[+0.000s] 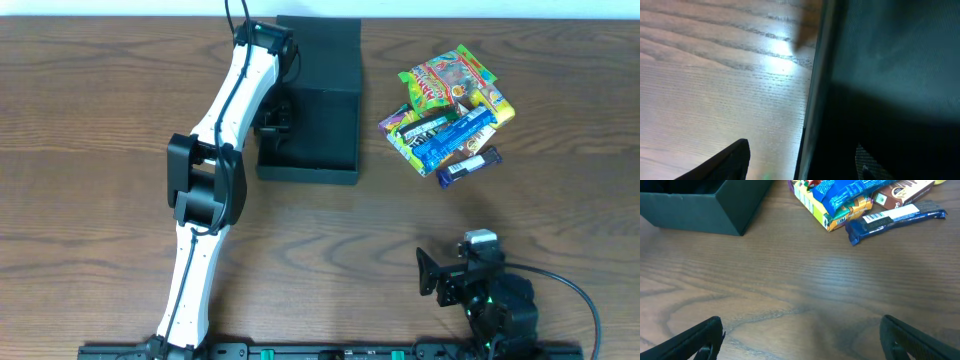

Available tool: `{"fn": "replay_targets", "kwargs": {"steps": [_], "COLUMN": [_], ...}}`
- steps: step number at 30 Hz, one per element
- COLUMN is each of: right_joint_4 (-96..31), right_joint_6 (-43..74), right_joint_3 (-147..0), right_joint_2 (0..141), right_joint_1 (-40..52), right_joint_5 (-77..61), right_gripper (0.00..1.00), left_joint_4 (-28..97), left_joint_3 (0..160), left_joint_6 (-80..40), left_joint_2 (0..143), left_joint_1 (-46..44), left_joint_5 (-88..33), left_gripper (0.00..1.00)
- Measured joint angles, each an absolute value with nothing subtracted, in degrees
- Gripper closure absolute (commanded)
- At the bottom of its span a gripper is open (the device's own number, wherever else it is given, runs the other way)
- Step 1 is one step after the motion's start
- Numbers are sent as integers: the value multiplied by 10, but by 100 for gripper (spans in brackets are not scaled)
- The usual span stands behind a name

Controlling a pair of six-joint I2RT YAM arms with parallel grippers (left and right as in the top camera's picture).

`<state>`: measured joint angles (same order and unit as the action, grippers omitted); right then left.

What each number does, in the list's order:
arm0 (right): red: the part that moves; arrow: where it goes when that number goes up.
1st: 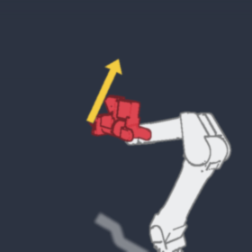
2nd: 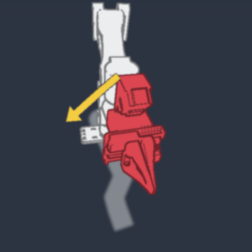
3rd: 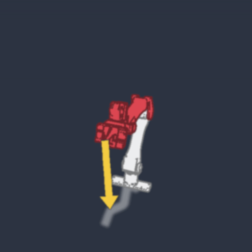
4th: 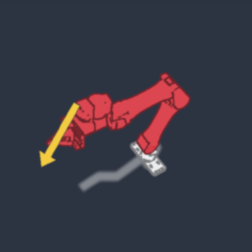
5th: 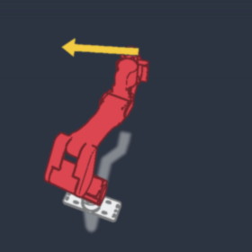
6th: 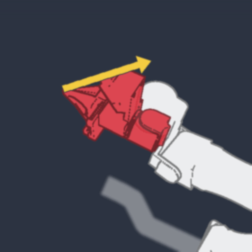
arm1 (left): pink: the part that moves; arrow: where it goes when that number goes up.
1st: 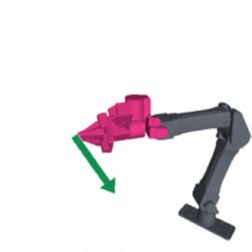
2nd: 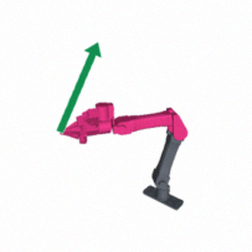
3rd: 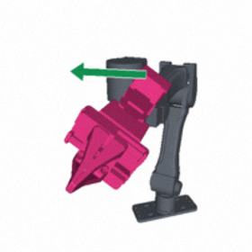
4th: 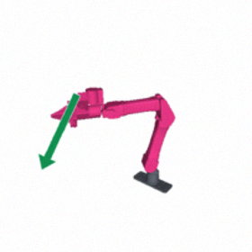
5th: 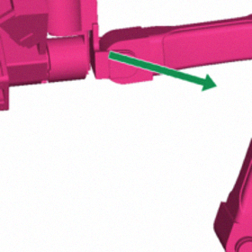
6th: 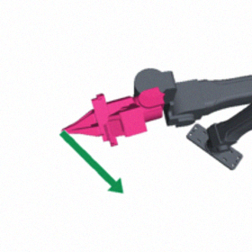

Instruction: Pack container

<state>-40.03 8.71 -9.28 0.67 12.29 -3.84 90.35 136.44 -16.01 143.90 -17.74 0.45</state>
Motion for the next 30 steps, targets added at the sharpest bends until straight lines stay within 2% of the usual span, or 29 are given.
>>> {"fn": "replay_targets", "kwargs": {"steps": [5,14,24,30], "right_joint_4": [-400,-400,-400,-400], "right_joint_6": [87,87,87,87], "right_joint_3": [-93,-93,-93,-93], "right_joint_2": [7,7,7,7], "right_joint_1": [123,123,123,123], "right_joint_5": [-38,-38,-38,-38], "right_gripper": [1,1,1,1], "left_joint_4": [864,673,516,474], "left_joint_3": [1423,1486,1486,1486], "left_joint_6": [-138,-60,-27,-27], "left_joint_2": [1426,1347,1346,1346], "left_joint_1": [-177,-172,-140,-132], "left_joint_5": [8,13,-46,-56], "left_gripper": [2,5,5,5]}}
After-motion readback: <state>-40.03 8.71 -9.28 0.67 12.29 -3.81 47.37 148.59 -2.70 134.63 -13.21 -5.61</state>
